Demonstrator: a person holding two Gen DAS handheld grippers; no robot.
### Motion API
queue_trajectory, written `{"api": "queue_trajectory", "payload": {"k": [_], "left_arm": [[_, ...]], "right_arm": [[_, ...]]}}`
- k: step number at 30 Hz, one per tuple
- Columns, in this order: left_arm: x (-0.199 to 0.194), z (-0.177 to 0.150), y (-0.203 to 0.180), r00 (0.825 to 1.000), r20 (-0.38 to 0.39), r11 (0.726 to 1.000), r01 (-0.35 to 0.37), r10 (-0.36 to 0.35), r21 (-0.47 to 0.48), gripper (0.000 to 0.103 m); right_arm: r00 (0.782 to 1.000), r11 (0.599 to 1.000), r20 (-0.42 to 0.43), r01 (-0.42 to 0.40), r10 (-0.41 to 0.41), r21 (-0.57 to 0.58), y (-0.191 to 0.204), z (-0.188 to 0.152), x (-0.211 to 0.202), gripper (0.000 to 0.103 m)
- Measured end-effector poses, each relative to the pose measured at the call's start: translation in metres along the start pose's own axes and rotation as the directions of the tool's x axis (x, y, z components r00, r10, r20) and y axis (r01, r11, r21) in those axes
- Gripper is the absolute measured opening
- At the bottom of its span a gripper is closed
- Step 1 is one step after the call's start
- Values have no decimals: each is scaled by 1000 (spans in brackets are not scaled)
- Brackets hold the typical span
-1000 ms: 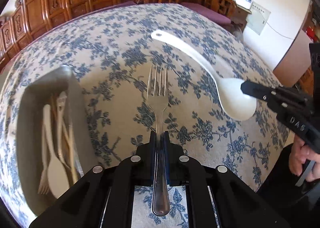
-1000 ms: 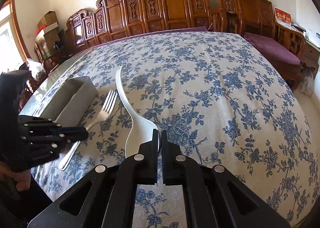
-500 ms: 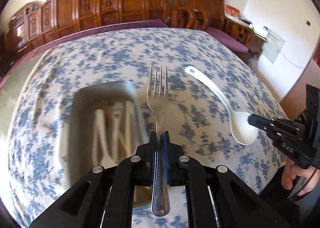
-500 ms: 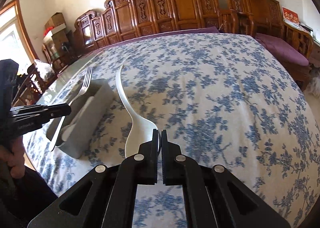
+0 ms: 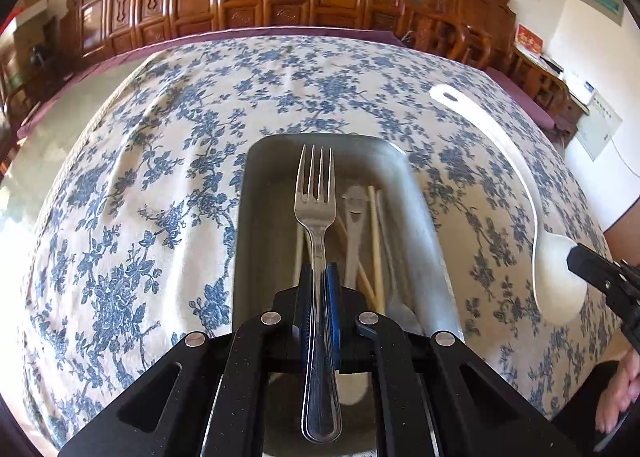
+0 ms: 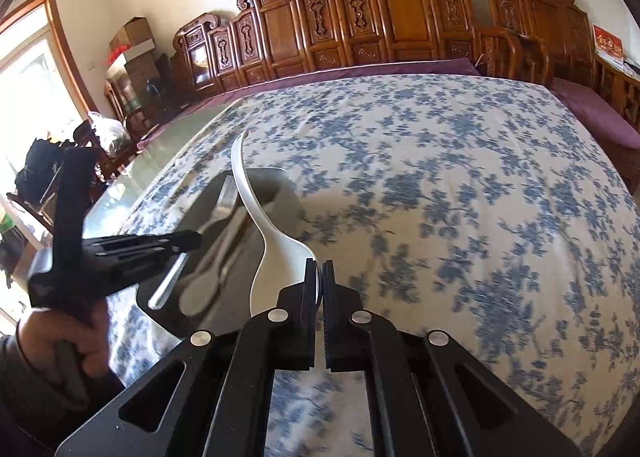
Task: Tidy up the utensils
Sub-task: 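Carry the metal fork into the tray and open the left gripper while the right gripper carries the spoon over, then lower the white spoon into the tray and open the right gripper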
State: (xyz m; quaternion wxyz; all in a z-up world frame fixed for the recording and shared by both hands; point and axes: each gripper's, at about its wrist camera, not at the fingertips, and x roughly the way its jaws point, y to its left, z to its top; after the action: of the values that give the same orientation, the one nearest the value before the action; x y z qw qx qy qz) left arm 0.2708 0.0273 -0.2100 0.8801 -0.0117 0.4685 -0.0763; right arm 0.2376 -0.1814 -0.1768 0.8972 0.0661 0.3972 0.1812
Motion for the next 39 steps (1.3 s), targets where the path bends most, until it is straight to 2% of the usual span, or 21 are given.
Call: {"api": "queue_trajectory", "payload": {"k": [2,5,15,25,27,30,32,39], "left_arm": [[6,3,4,1000,-11,1000,11,-11,-19,6],[7,5,5,1000,-24,1000,-13,13,-9,7],[-40,10,19,998,54,999,-27,29,-38,7],[-85,5,30,991,99,996,-85,87,-18,7],[-92,3,32,991,105,996,-86,88,-21,7],[-102,1,30,989,118,996,-93,94,-15,8],[-108,-1,27,987,127,995,-96,96,-11,15],[-126,-11,15,985,146,996,-90,88,4,16]], "right_arm": [[1000,1000,-8,-1,1,7,10,4,7,4],[1000,1000,-22,0,0,17,24,8,16,4],[999,999,-51,17,-15,37,56,10,35,4],[995,991,-94,-32,44,132,66,5,63,4],[993,991,-97,-61,73,122,71,5,65,9],[992,991,-86,-82,91,102,77,3,61,11],[992,991,-72,-94,101,92,79,2,53,11],[993,991,-25,-112,114,71,73,4,22,11]]}}
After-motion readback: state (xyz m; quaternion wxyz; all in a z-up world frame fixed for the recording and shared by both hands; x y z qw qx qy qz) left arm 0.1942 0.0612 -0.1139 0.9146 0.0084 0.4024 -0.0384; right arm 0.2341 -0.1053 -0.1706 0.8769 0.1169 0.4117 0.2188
